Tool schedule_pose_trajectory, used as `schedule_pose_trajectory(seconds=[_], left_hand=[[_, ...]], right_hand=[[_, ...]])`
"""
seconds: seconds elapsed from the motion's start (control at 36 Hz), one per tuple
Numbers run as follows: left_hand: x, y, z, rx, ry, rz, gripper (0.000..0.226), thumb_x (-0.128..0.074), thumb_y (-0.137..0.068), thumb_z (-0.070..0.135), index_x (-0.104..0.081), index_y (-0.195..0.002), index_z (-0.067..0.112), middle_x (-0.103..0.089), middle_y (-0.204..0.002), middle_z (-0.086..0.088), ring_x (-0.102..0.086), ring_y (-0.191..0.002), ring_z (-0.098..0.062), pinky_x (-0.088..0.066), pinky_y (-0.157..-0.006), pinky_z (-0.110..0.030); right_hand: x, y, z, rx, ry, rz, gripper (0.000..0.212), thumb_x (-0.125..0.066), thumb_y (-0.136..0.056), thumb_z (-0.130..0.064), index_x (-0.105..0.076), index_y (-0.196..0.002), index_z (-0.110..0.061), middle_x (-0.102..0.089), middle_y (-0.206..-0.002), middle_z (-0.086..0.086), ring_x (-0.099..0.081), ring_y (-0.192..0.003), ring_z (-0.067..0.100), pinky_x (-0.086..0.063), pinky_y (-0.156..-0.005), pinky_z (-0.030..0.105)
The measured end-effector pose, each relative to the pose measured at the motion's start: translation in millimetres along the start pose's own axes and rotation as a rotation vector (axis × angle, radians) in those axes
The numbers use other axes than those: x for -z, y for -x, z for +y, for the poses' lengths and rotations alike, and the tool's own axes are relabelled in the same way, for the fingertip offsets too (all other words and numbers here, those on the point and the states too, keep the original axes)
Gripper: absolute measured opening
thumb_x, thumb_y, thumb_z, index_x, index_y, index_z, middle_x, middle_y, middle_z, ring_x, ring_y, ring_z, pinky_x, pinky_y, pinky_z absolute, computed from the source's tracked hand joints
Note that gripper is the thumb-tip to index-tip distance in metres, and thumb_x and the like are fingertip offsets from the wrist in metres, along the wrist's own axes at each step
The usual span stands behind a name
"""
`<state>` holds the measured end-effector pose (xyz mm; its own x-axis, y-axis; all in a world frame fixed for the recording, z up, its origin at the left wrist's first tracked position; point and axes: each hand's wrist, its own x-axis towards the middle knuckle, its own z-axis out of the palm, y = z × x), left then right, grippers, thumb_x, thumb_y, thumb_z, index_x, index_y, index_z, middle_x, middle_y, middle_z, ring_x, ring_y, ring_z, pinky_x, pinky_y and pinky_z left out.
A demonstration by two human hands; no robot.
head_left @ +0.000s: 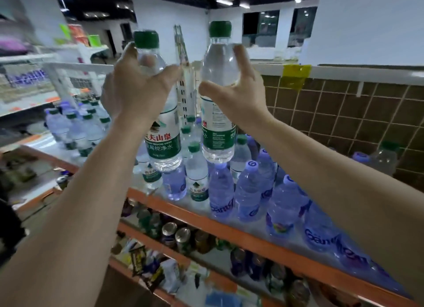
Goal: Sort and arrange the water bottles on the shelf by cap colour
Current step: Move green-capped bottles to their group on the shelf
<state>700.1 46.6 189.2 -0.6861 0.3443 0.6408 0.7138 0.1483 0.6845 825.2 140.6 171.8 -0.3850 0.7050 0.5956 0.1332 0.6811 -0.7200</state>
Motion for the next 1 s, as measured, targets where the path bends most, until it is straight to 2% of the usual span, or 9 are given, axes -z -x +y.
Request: schedule_pose_trajectory(seconds=[0.11,0.31,0.42,0.53,0.58,0.64,0.81,0.92,1.0], left_hand=[[18,-14,-32,0.002,-0.050,0.012,0.042,-0.063,-0.076,0.051,-0.059,-0.111,0.027,-0.053,-0.100,0.020,-0.049,-0.089,-0.008,-0.032,-0.076,-0.026],[49,-46,-104,0.023,-0.092,-0.019,0.040,-0.061,-0.076,0.051,-0.057,-0.107,0.025,-0.057,-0.098,0.014,-0.054,-0.088,-0.014,-0.038,-0.078,-0.032],[69,-69,-150,-0.003,-0.066,-0.065,0.037,-0.061,-0.077,0.047,-0.058,-0.106,0.024,-0.058,-0.098,0.014,-0.055,-0.087,-0.015,-0.042,-0.080,-0.033],[83,-93,-196,-0.014,-0.077,-0.121,0.044,-0.056,-0.071,0.051,-0.058,-0.104,0.021,-0.061,-0.094,0.009,-0.057,-0.084,-0.019,-0.047,-0.081,-0.036],[88,-106,-220,-0.006,-0.089,-0.159,0.046,-0.056,-0.070,0.050,-0.058,-0.102,0.017,-0.065,-0.092,-0.001,-0.061,-0.084,-0.027,-0.050,-0.078,-0.037],[90,-118,-244,0.013,-0.105,-0.191,0.048,-0.057,-0.070,0.050,-0.057,-0.103,0.015,-0.066,-0.092,-0.006,-0.062,-0.083,-0.029,-0.049,-0.074,-0.035],[93,-144,-303,0.077,-0.132,-0.249,0.047,-0.062,-0.077,0.044,-0.055,-0.111,0.013,-0.066,-0.092,-0.008,-0.062,-0.085,-0.033,-0.049,-0.075,-0.037],[89,-154,-328,0.131,-0.094,-0.304,0.046,-0.064,-0.082,0.035,-0.049,-0.122,0.019,-0.055,-0.074,0.011,-0.054,-0.082,-0.023,-0.039,-0.073,-0.031],[82,-166,-351,0.165,-0.066,-0.322,0.057,-0.060,-0.071,0.047,-0.050,-0.121,0.021,-0.057,-0.081,0.013,-0.058,-0.092,-0.025,-0.045,-0.078,-0.036]], right_hand=[[-36,0,-15,0.032,0.007,-0.017,0.087,-0.075,-0.073,-0.046,-0.033,-0.146,-0.026,-0.045,-0.145,-0.002,-0.040,-0.108,0.004,-0.038,-0.087,0.021],[-112,0,-32,0.018,0.020,-0.065,0.085,-0.077,-0.075,-0.042,-0.034,-0.146,-0.023,-0.050,-0.139,0.000,-0.041,-0.102,0.007,-0.037,-0.084,0.024],[-163,-3,-38,-0.016,-0.001,-0.057,0.081,-0.080,-0.072,-0.041,-0.038,-0.140,-0.027,-0.055,-0.127,-0.003,-0.046,-0.100,0.011,-0.043,-0.084,0.029],[-209,-5,-42,-0.037,-0.008,-0.051,0.071,-0.080,-0.073,-0.036,-0.042,-0.133,-0.027,-0.052,-0.106,-0.009,-0.051,-0.091,0.012,-0.041,-0.072,0.021],[-232,-7,-43,-0.044,0.013,-0.047,0.071,-0.080,-0.071,-0.039,-0.042,-0.131,-0.029,-0.055,-0.109,-0.010,-0.055,-0.094,0.014,-0.050,-0.081,0.031],[-252,-9,-43,-0.072,0.063,-0.056,0.077,-0.079,-0.072,-0.043,-0.038,-0.137,-0.031,-0.049,-0.113,-0.014,-0.050,-0.098,0.010,-0.046,-0.089,0.029],[-308,-10,-32,-0.106,0.179,-0.061,0.075,-0.079,-0.070,-0.047,-0.039,-0.132,-0.030,-0.058,-0.119,-0.003,-0.056,-0.105,0.020,-0.053,-0.086,0.039],[-341,-15,-15,-0.106,0.234,-0.077,0.074,-0.080,-0.070,-0.046,-0.040,-0.129,-0.026,-0.062,-0.090,-0.004,-0.058,-0.067,0.015,-0.054,-0.064,0.033],[-360,-20,-2,-0.123,0.312,-0.112,0.078,-0.078,-0.073,-0.050,-0.037,-0.134,-0.024,-0.046,-0.068,-0.014,-0.043,-0.055,0.000,-0.032,-0.048,0.016]])
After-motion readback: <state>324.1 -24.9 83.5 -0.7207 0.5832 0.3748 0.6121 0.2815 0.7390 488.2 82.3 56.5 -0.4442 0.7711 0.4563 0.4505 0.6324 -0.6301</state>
